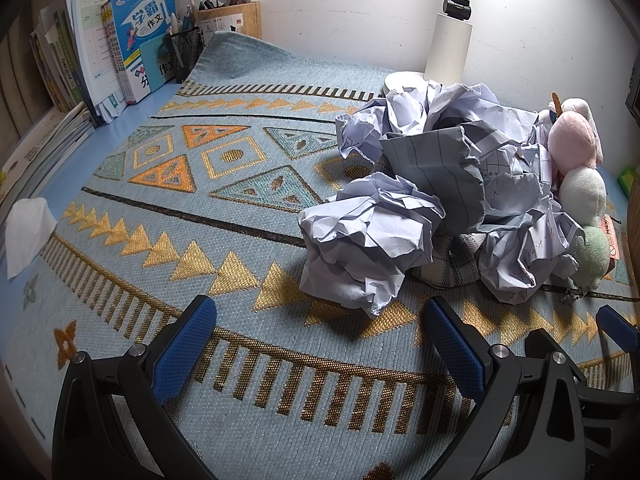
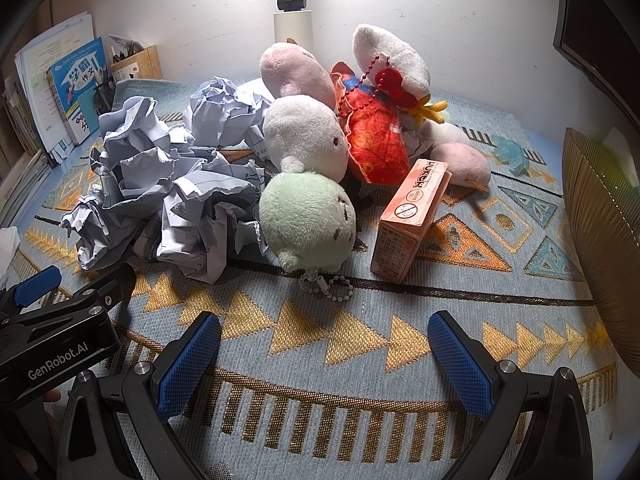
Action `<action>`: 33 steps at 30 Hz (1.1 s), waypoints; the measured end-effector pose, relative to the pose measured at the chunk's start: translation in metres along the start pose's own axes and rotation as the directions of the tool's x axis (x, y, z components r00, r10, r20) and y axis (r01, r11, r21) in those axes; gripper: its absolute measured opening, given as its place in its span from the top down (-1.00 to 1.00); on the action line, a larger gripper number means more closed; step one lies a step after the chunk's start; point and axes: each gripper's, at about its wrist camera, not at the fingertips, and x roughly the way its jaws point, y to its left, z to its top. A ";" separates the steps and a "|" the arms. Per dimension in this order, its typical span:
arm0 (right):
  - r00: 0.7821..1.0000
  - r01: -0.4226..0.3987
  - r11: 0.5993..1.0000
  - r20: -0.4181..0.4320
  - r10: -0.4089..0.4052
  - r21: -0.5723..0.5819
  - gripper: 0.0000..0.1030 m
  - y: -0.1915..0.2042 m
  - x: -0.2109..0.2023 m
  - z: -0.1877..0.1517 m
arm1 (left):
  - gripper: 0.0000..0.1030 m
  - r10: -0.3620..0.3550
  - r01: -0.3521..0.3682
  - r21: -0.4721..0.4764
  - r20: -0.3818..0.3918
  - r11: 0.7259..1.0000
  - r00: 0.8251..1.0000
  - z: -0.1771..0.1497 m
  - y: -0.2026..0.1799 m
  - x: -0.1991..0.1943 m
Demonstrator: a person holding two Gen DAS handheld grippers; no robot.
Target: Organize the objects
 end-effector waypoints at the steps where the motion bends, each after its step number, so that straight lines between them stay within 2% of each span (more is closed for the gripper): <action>1: 1.000 0.000 1.000 0.000 0.000 0.000 -1.00 0.000 0.000 0.000 | -1.00 0.000 0.000 0.000 0.000 1.000 1.000 0.000 0.000 0.000; 15: 1.000 -0.004 1.000 0.001 0.004 0.002 -1.00 0.000 0.000 0.000 | -1.00 0.000 0.000 0.000 0.000 1.000 1.000 0.000 0.000 0.000; 18: 0.999 -0.037 0.998 -0.029 0.035 -0.043 -0.98 -0.001 -0.003 0.001 | -0.97 -0.004 0.004 -0.002 -0.007 1.000 1.000 0.000 0.000 -0.001; 20: 0.995 -0.069 0.992 -0.076 0.061 -0.106 -0.79 -0.006 -0.010 0.001 | -0.85 -0.052 0.052 -0.014 -0.006 0.999 0.999 -0.001 0.001 -0.010; 23: 0.997 -0.062 0.985 -0.054 0.054 -0.161 -0.74 -0.018 -0.030 0.005 | -0.85 -0.121 0.119 0.020 0.080 0.993 0.989 0.002 0.000 -0.039; 26: 0.998 -0.050 0.993 0.044 0.055 -0.107 -0.74 -0.030 -0.051 0.019 | -0.85 -0.148 0.142 0.054 0.132 0.988 0.980 0.016 -0.004 -0.058; 28: 0.992 -0.082 0.996 0.088 0.085 -0.043 -0.74 -0.040 -0.059 0.030 | -0.85 -0.171 0.168 0.035 0.149 0.985 0.974 0.031 -0.005 -0.064; 31: 0.987 -0.142 0.990 0.078 0.142 -0.002 -0.72 -0.043 -0.058 0.046 | -0.85 -0.213 0.216 -0.011 0.142 0.976 0.967 0.056 -0.001 -0.059; 33: 0.987 -0.154 0.988 0.058 0.153 0.005 -0.57 -0.039 -0.051 0.056 | -0.85 -0.238 0.242 -0.014 0.137 0.970 0.962 0.068 -0.004 -0.057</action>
